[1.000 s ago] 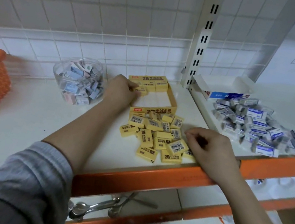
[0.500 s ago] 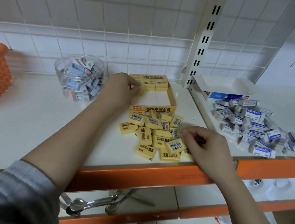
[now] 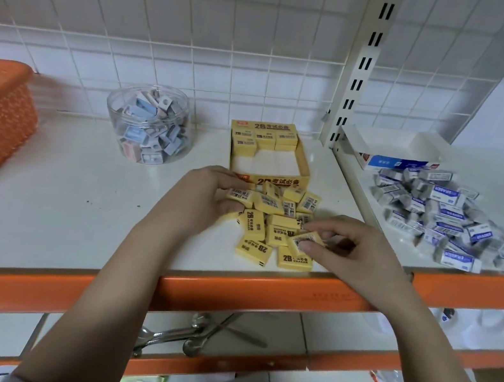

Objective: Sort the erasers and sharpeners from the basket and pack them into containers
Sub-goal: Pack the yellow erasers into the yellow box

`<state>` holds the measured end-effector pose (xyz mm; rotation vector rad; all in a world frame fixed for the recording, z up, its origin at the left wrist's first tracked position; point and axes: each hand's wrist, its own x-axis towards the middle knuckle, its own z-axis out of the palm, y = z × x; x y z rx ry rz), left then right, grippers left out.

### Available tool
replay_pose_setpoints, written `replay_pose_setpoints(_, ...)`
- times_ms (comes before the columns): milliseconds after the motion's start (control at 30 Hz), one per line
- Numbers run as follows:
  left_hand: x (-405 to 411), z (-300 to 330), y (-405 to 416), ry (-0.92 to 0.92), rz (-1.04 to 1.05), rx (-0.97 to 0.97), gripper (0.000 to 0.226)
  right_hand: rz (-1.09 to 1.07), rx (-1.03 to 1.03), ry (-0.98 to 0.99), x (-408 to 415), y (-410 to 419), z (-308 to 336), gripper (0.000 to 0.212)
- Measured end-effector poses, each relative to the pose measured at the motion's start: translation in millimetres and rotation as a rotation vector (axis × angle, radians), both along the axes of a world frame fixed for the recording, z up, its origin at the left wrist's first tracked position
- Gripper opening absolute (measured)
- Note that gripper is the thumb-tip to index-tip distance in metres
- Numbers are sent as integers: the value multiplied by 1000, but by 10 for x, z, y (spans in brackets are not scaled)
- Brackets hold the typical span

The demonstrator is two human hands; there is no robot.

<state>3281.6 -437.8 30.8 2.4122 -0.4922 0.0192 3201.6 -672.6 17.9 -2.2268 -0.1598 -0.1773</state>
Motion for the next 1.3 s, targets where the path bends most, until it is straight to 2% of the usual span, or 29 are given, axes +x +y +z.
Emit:
replay_pose_setpoints(267,-66,-45,16,-99,85,46,31,105,28,91,18,-63,81,30)
replay_pose_setpoints(400,-146,0,107,-215,161,-31,24,58,156,7,70,9,322,27)
replay_pose_setpoints(500,-224,99,151,-283,218,-122,21,38,95,-55,282,86,611,13)
replay_pose_setpoints(600,-288,202,166,-263,275,-186,19,46,58,-46,631,214,831,13)
replay_pose_setpoints(733,-340,264,152,-205,275,-241,27,24,-40,-11,1150,382,830,44)
replay_pose_setpoints(800,-328,282,163,-178,274,-233,30,28,-67,9,1331,437,766,49)
replay_pose_setpoints(933,-278,327,213,-157,298,-263,24,49,-86,117,1563,455,618,44)
replay_pose_setpoints(1100,-217,333,252,-134,311,-305,15,150,5,276,1657,435,545,15)
replay_pose_setpoints(1233,-188,312,272,-136,312,-306,12,193,8,278,1694,406,563,6)
replay_pose_setpoints(1300,-171,304,279,-124,311,-310,12,195,59,217,1686,385,589,12)
